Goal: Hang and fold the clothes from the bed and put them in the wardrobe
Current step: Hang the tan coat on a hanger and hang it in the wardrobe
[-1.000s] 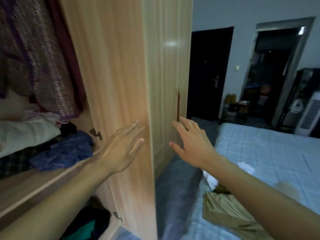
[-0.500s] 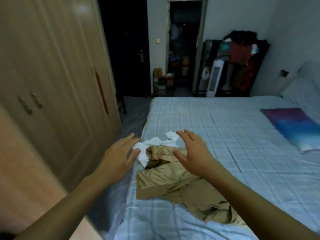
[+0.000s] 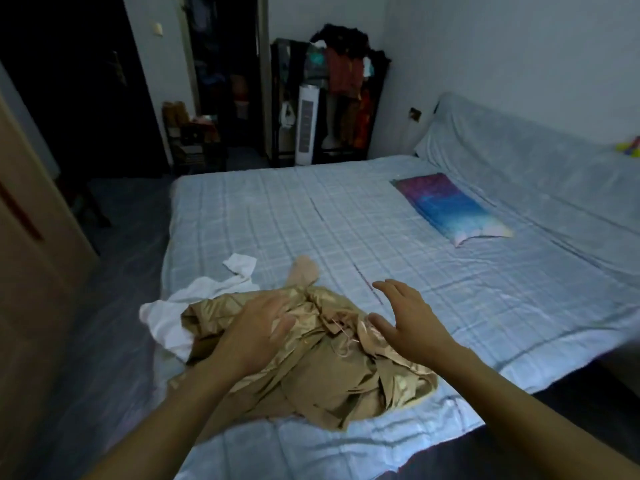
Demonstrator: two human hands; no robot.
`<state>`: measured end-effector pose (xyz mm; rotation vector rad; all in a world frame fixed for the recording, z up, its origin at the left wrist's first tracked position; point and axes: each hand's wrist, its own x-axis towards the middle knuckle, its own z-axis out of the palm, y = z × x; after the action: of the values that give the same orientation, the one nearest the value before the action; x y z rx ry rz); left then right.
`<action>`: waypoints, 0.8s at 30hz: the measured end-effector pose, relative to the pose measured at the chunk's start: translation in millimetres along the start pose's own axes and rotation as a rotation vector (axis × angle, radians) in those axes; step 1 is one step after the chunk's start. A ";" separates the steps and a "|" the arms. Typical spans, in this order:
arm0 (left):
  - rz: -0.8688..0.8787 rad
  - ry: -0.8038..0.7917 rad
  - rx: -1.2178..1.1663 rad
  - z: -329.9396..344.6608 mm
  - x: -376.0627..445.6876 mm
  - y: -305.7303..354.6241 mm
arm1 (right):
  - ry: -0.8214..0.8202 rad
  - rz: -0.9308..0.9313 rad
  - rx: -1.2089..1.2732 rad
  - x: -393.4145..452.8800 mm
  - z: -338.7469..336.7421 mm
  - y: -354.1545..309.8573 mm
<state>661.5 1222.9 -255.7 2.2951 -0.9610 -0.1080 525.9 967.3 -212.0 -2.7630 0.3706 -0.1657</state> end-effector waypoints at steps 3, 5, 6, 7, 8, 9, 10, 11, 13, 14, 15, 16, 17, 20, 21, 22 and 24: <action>-0.010 -0.042 0.009 22.9 25.3 -2.7 | 0.019 0.064 0.075 15.2 7.4 29.3; -0.040 -0.068 0.000 41.0 41.3 -7.6 | 0.000 0.101 0.106 26.6 17.9 51.6; -0.044 -0.067 0.000 50.0 49.5 -10.1 | -0.015 0.109 0.114 32.9 24.6 63.8; -0.050 -0.071 0.004 57.6 57.5 -11.4 | -0.032 0.114 0.125 39.7 31.7 75.9; -0.052 -0.070 0.010 64.8 65.1 -11.8 | -0.050 0.118 0.136 46.8 39.2 87.2; -0.060 -0.069 0.018 70.2 72.6 -11.4 | -0.067 0.119 0.144 55.1 46.4 98.0; -0.068 -0.065 0.034 76.3 80.5 -12.9 | -0.083 0.119 0.152 64.5 52.4 108.3; -0.085 -0.061 0.044 81.7 88.5 -13.8 | -0.100 0.121 0.161 74.5 57.4 118.2; -0.121 -0.061 0.047 93.4 105.9 -17.0 | -0.130 0.136 0.197 94.7 66.9 138.6; -0.136 -0.070 0.048 99.3 114.3 -18.0 | -0.150 0.140 0.210 104.4 72.0 149.5; -0.149 -0.088 0.048 104.9 122.4 -19.5 | -0.171 0.140 0.214 113.4 76.4 159.8; -0.154 -0.103 0.047 110.8 129.8 -20.9 | -0.190 0.142 0.217 121.5 81.1 170.0; -0.161 -0.118 0.042 116.5 135.8 -21.7 | -0.208 0.146 0.219 128.7 86.0 179.4; -0.179 -0.148 0.029 135.8 142.8 -29.6 | -0.248 0.179 0.237 145.3 100.7 200.3; -0.183 -0.152 0.031 141.2 144.3 -34.0 | -0.257 0.186 0.244 149.3 105.1 204.2; -0.184 -0.165 0.034 146.1 146.7 -39.0 | -0.261 0.187 0.251 153.1 111.4 208.6; -0.195 -0.206 0.039 153.4 158.3 -51.4 | -0.273 0.185 0.243 159.5 124.9 215.7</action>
<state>761.6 1063.8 -381.8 2.4451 -0.8424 -0.4177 648.1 768.5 -393.9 -2.4529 0.4929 0.1980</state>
